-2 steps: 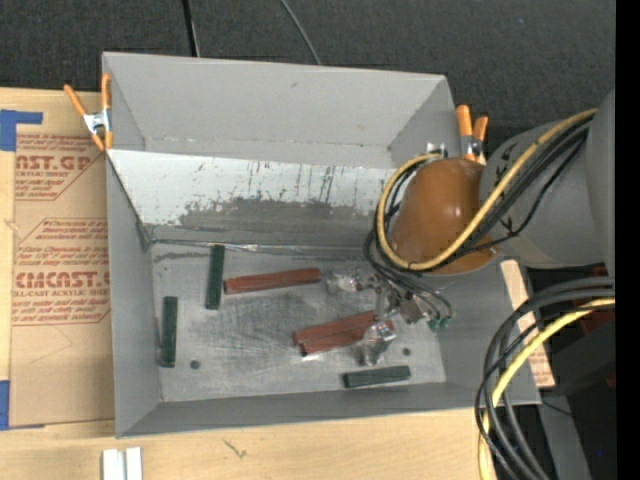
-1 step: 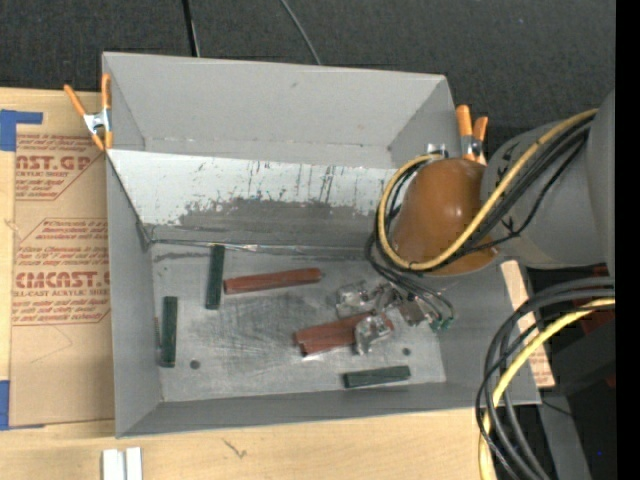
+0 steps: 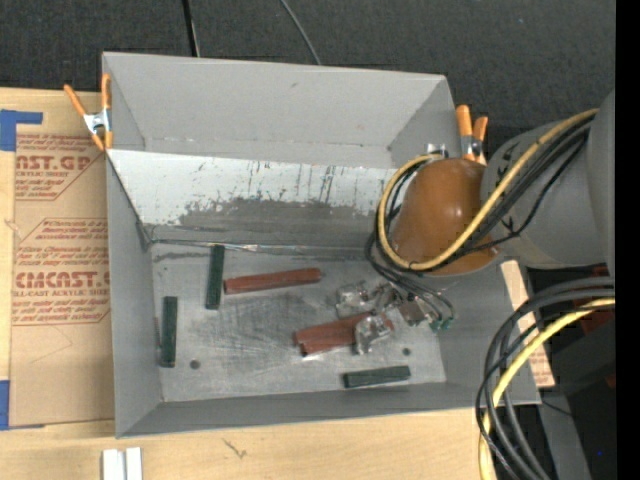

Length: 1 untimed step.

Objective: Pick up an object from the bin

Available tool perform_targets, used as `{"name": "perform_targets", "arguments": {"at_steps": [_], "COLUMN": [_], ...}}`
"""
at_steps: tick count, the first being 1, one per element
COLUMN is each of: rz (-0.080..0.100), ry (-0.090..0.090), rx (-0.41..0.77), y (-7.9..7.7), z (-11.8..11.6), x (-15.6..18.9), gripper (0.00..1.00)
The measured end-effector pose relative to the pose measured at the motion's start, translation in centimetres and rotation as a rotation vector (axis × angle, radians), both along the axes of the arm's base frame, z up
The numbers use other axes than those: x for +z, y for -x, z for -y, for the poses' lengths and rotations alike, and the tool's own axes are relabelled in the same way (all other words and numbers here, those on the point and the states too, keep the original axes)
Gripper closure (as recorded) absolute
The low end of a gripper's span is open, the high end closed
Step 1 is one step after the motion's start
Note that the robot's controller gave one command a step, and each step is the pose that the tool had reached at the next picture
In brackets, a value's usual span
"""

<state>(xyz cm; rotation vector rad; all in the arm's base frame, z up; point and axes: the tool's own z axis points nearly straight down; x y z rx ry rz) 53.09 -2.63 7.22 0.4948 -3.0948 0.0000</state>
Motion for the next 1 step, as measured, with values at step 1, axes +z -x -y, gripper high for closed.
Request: {"name": "perform_targets", "arguments": {"at_steps": [1], "rz": [0.002], "ry": [-0.002], "rx": [-0.016], "y": [0.01], "z": [0.02], "x": [5.52], "gripper": [1.00]}}
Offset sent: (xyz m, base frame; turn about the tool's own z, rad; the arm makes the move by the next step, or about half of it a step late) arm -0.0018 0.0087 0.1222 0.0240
